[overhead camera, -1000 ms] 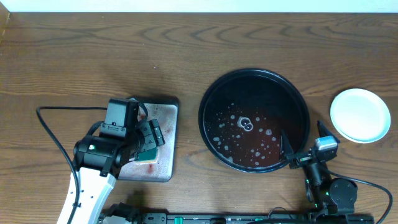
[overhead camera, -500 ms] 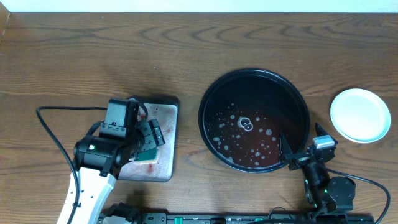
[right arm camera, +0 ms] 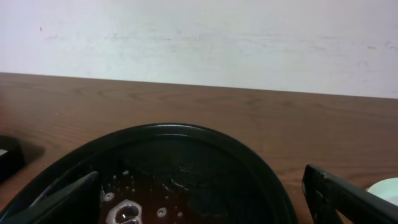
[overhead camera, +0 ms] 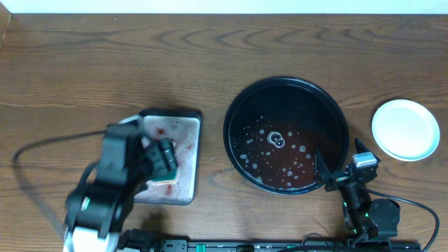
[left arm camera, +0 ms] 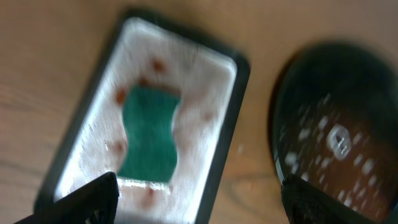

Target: Clean dirty plates on tray and stack at the side

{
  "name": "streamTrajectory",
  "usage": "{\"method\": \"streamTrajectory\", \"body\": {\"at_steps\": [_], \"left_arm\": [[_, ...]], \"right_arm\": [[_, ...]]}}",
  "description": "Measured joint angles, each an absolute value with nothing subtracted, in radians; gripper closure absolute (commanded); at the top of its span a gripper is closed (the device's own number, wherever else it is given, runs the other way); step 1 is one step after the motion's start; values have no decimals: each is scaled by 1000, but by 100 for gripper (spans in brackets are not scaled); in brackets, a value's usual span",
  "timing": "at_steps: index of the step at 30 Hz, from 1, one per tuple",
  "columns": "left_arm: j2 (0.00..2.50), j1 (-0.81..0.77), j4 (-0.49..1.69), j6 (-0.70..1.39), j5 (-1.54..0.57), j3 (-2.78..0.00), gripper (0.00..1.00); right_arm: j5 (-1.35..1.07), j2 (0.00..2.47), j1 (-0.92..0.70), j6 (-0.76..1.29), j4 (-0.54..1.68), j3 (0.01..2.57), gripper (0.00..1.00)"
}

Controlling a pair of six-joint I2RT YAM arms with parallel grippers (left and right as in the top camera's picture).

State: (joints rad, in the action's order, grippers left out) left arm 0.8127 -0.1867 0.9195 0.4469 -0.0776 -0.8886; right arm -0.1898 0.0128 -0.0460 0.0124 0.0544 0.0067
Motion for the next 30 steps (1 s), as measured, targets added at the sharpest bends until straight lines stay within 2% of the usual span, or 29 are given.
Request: {"method": "streamTrajectory", "body": {"at_steps": [7,16,25,30], "left_arm": [[467,-65,652,378,-53,-699,16],[109,-17,273,264,-57,-369,16],[11,5,-62,250,-57,-100,16],[10,5,-68,249,-58,-10,16]], "right_arm": [[-189,12,-46,12,54,7,1],[-189,13,-46,12,55,7,1],[-189,13,-46,12,55,7,1],[-189,12,-46,12,55,7,1]]}}
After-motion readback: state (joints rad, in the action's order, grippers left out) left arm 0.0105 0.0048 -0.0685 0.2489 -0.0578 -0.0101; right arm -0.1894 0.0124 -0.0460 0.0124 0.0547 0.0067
